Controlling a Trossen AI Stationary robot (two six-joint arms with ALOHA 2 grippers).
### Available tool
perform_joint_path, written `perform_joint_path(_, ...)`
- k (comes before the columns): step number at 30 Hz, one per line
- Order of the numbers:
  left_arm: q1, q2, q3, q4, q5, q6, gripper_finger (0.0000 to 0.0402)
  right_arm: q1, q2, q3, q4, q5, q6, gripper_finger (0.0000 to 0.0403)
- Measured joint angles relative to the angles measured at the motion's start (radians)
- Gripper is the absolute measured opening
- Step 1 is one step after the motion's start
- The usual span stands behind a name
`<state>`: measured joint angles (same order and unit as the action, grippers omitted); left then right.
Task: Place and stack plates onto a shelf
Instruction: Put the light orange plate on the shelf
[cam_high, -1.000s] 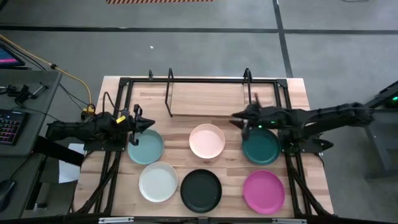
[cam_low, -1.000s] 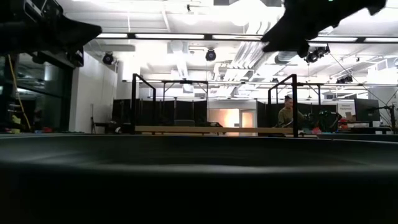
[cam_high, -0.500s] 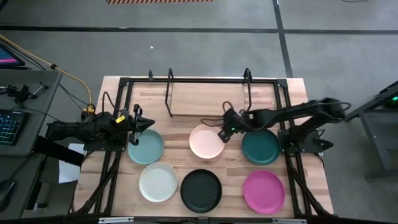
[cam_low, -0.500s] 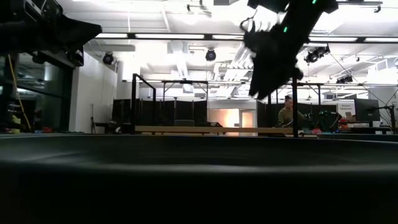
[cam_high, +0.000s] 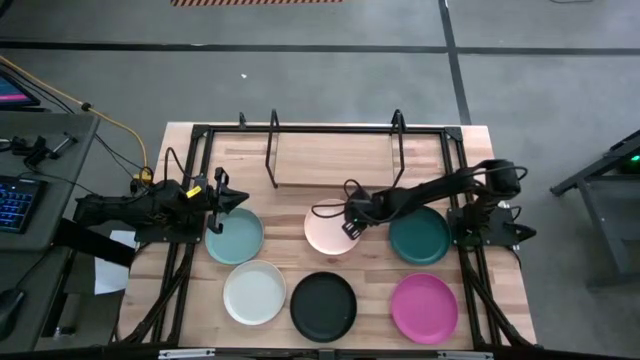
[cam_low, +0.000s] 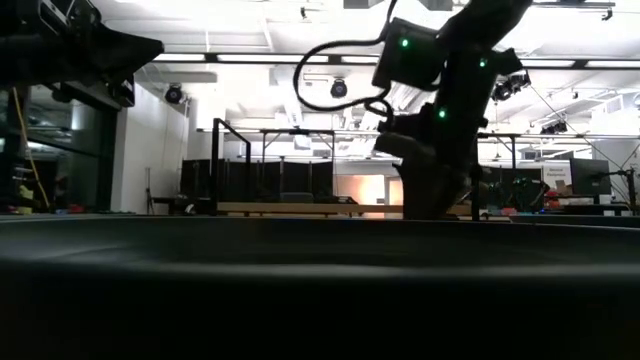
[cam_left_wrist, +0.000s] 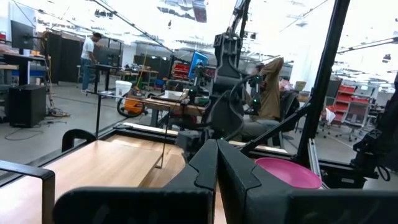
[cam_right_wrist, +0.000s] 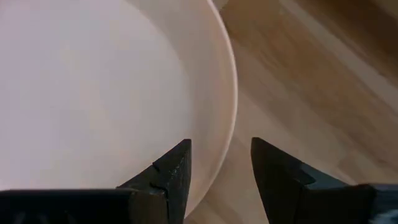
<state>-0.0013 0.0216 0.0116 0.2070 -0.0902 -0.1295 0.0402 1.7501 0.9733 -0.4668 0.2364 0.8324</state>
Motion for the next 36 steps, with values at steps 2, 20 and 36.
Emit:
perform_joint_path(2,0.000,0.000,0.000,0.000,0.000,0.000,0.0001,0.000,0.017,0.000,0.010,-0.005,-0.002,0.0149)
perform_joint_path(20,0.000,0.000,0.000,0.001,-0.127,0.002,0.0001,-0.025,-0.205,0.032,-0.013,0.174,-0.147,0.0002)
perform_joint_path(36,0.000,0.000,0.000,0.001,-0.134,0.002,0.0001,-0.282,-0.315,0.033,0.008,0.478,-0.186,0.0000)
